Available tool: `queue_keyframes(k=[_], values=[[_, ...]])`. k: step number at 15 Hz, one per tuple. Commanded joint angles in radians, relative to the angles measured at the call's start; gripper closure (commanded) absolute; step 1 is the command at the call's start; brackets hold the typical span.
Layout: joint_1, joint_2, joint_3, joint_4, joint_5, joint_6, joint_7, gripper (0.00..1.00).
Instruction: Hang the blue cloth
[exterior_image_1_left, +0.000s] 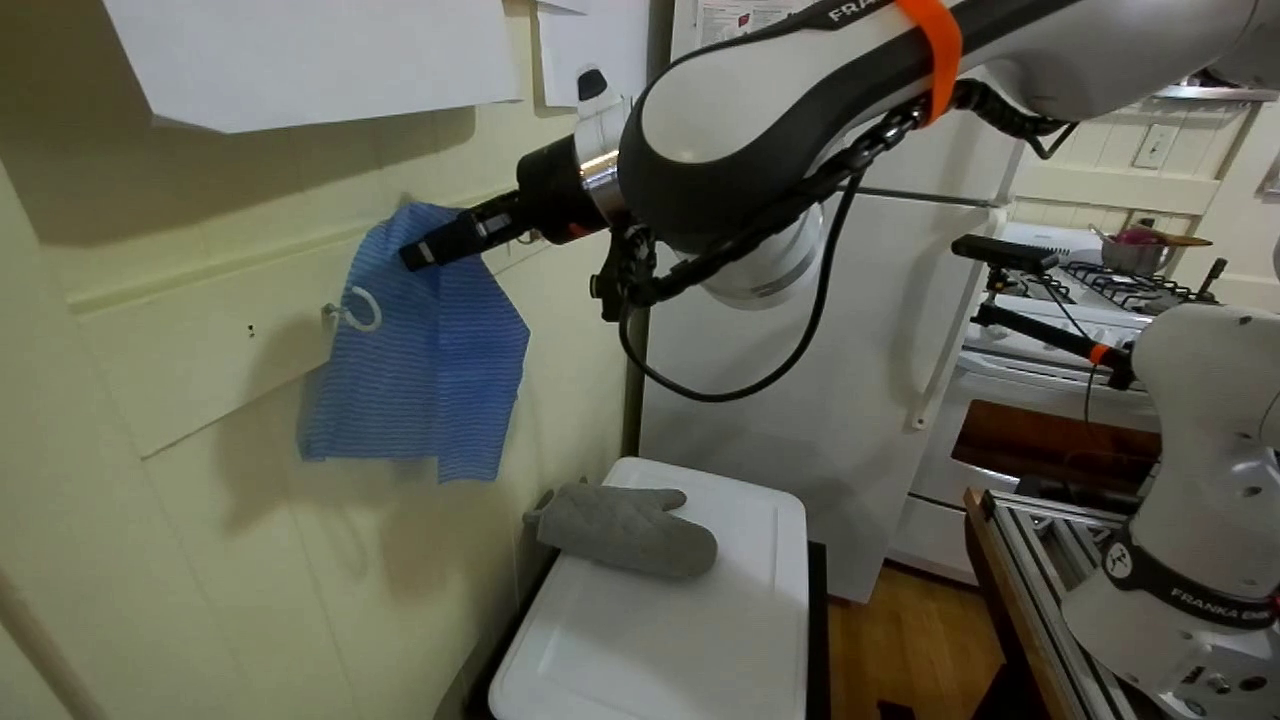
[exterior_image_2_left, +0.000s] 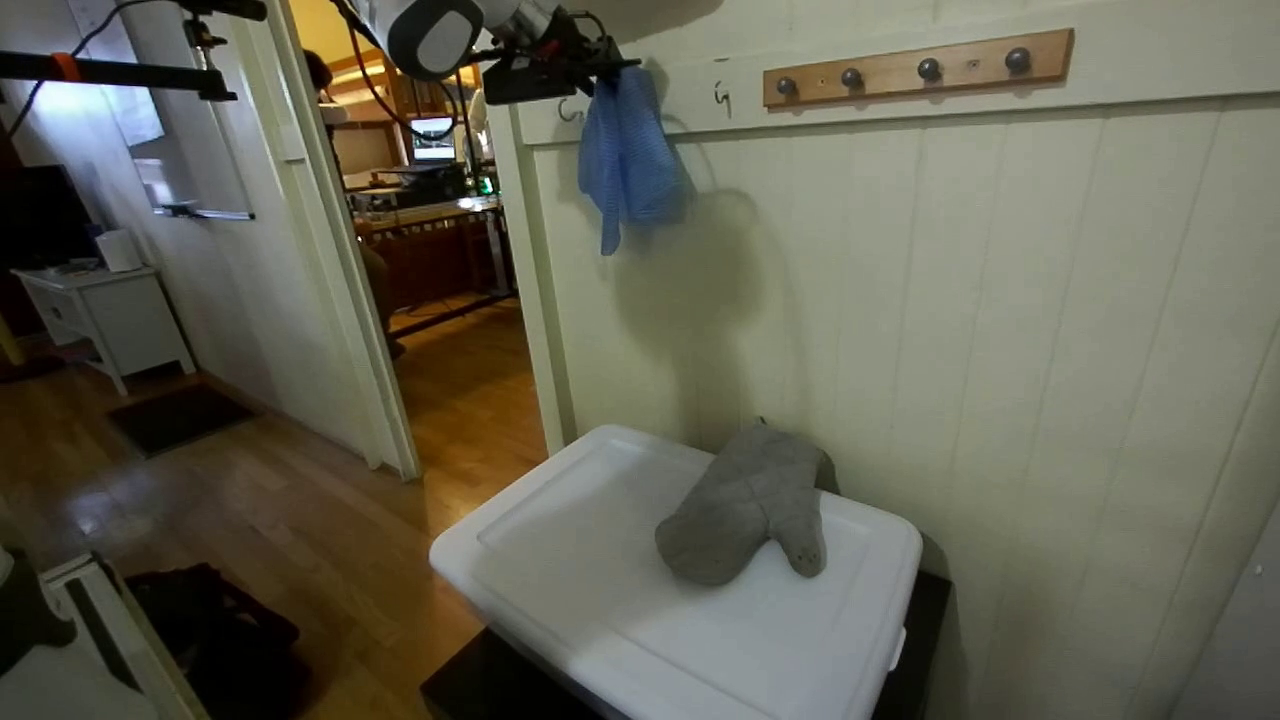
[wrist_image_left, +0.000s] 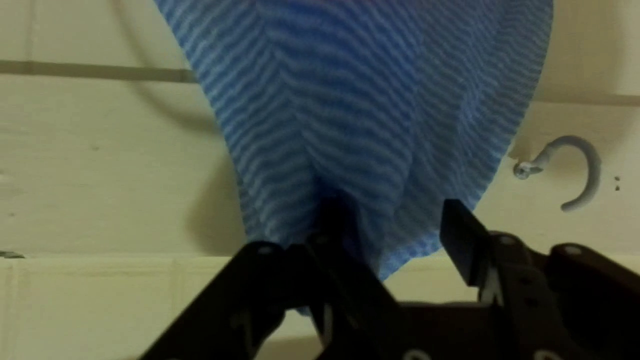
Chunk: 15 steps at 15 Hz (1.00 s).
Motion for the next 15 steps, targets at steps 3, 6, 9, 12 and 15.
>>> queue_keyframes(k=[3,6,9,12,15], values=[[0.162,-0.024,-0.184,-0.055,0.041,-0.134,0.027,0.00],[0.271,-0.015,-0.313,-0.072,-0.023,-0.212,0.122,0.00],[0.374,0.001,-0.446,-0.074,-0.098,-0.283,0.233,0.00],[0.459,0.012,-0.563,-0.063,-0.189,-0.363,0.348,0.00],[0.548,0.020,-0.674,-0.053,-0.288,-0.450,0.473,0.00]])
